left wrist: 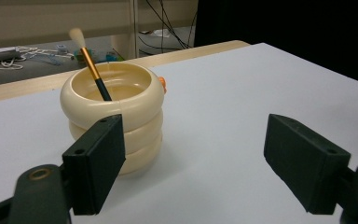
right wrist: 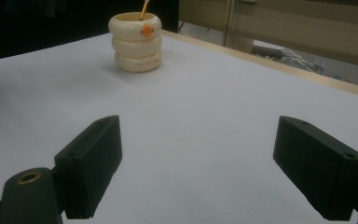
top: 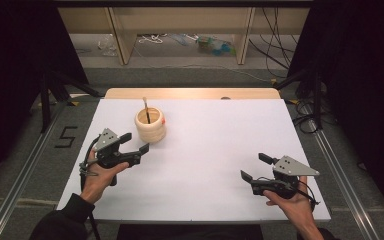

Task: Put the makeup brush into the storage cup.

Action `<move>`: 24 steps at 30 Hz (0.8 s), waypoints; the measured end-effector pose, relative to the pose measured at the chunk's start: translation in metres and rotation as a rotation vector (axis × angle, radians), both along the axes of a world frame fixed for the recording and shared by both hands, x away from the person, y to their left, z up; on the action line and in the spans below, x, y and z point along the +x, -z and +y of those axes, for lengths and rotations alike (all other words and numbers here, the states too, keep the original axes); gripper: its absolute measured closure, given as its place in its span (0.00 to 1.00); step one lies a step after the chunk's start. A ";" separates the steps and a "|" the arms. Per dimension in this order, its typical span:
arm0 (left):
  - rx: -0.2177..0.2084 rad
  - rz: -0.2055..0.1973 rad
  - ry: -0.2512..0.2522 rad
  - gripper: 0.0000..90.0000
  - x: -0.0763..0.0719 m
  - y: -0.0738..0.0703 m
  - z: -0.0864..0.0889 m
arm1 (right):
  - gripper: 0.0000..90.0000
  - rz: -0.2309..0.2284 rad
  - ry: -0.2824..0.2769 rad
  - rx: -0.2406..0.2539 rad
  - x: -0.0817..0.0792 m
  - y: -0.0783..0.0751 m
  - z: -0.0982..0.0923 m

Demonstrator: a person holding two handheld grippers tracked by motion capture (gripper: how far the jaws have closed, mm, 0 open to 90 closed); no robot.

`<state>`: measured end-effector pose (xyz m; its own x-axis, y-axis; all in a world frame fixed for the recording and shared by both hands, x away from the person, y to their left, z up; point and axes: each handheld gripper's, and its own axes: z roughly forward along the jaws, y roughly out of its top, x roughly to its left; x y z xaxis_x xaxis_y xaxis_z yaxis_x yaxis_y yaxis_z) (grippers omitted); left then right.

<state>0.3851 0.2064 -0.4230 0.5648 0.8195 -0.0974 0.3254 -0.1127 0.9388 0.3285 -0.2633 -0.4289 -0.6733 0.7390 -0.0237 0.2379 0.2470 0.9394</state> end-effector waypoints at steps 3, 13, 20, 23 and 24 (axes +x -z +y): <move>0.000 0.005 0.011 0.23 -0.005 0.003 -0.001 | 0.18 0.021 0.001 0.001 -0.001 -0.001 0.001; 0.013 0.002 0.037 0.20 -0.015 0.009 0.000 | 0.18 0.001 0.003 -0.007 -0.001 -0.001 0.000; 0.019 -0.008 0.043 0.20 -0.022 0.011 0.001 | 0.18 -0.005 0.007 -0.005 -0.001 -0.001 0.000; 0.016 -0.017 0.046 0.20 -0.024 0.011 0.001 | 0.18 -0.003 0.006 -0.005 -0.001 -0.001 0.000; 0.010 -0.016 0.041 0.20 -0.025 0.011 0.001 | 0.18 -0.001 0.007 -0.005 -0.001 -0.001 0.000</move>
